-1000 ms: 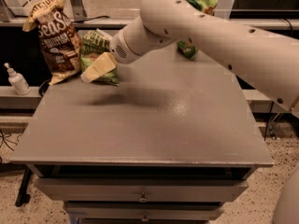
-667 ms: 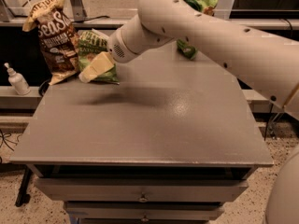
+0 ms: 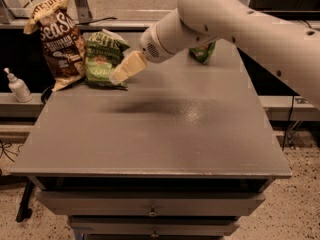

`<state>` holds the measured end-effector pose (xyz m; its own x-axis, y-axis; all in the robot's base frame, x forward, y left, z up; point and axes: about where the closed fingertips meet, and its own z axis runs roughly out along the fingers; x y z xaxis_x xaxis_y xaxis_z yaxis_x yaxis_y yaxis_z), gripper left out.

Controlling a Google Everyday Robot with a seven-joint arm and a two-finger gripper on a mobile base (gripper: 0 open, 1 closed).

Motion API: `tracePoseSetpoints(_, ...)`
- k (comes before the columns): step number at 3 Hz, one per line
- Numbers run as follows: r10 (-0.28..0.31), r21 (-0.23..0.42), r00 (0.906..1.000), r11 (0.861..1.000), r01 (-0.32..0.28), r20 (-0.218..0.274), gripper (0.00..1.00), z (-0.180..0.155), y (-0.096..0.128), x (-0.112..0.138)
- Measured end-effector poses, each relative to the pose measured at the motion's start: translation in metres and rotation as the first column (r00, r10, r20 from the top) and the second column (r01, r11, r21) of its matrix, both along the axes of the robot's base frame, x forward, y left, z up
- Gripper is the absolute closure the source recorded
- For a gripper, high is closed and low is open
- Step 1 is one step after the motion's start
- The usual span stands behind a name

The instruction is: Move green jalapeno chip bag near brown chip bag

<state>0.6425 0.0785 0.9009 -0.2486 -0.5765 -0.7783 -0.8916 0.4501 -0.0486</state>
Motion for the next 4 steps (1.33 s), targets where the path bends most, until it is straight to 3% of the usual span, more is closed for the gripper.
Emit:
tracePoseSetpoints(2, -0.016, -0.006, 0.9963, 1.000, 0.017, 0.085, 0.00, 0.035, -0.057, -0.024)
tracePoseSetpoints(3, 0.003, 0.043, 0.9940, 0.999, -0.008, 0.110, 0.00, 0.043, -0.080, -0.043)
tracePoseSetpoints(4, 0.059, 0.150, 0.9919, 0.986, -0.075, 0.113, 0.00, 0.048, -0.111, -0.074)
